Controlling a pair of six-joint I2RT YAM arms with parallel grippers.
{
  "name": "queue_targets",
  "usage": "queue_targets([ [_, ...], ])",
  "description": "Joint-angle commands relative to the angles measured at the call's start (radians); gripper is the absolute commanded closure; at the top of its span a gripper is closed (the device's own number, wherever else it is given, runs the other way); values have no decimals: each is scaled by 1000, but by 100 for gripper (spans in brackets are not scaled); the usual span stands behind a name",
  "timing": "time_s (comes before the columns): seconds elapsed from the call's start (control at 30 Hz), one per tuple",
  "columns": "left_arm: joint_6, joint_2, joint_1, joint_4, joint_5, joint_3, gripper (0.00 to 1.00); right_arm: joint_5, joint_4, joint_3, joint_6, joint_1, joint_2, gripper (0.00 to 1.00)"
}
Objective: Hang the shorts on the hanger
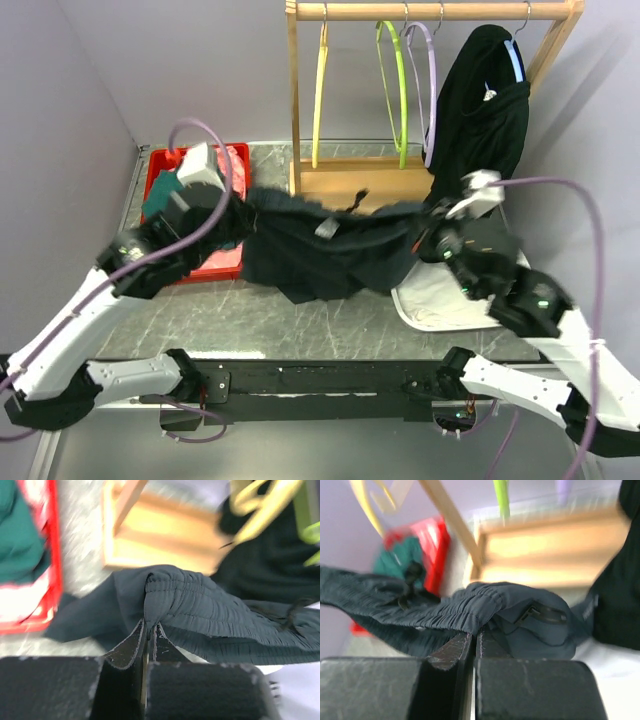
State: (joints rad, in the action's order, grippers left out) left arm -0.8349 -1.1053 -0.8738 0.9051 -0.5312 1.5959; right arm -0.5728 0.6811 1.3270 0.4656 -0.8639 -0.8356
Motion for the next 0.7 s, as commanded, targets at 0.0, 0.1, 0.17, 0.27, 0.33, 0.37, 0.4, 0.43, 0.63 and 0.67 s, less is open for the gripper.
queue_targets([
  [0.0,-47,87,100,-126,193,-253,99,183,-77,-219,85,31,27,100],
  [0.1,-44,88,150,-250,293,-482,99,287,-199,-431,149,57,32,100],
  [0.17,-44,62,174,-368,376,-631,99,329,-253,-569,185,86,23,100],
  [0.27,-58,-7,185,-506,456,-757,99,405,-354,-698,202,120,-17,94],
  [0.33,-61,-77,185,-528,465,-780,99,430,-388,-733,194,146,-46,89],
  [0.37,-61,-100,185,-520,456,-775,99,427,-387,-733,188,147,-52,83],
  [0.4,-59,-123,185,-505,447,-768,98,418,-362,-729,186,147,-50,79],
  [0.43,-58,-158,185,-486,432,-746,94,400,-342,-706,185,149,-45,67],
  [0.63,-63,-173,185,-416,358,-705,66,243,-145,-554,174,151,50,35],
  [0.67,-59,-165,185,-417,359,-706,59,225,-112,-530,177,149,62,34],
])
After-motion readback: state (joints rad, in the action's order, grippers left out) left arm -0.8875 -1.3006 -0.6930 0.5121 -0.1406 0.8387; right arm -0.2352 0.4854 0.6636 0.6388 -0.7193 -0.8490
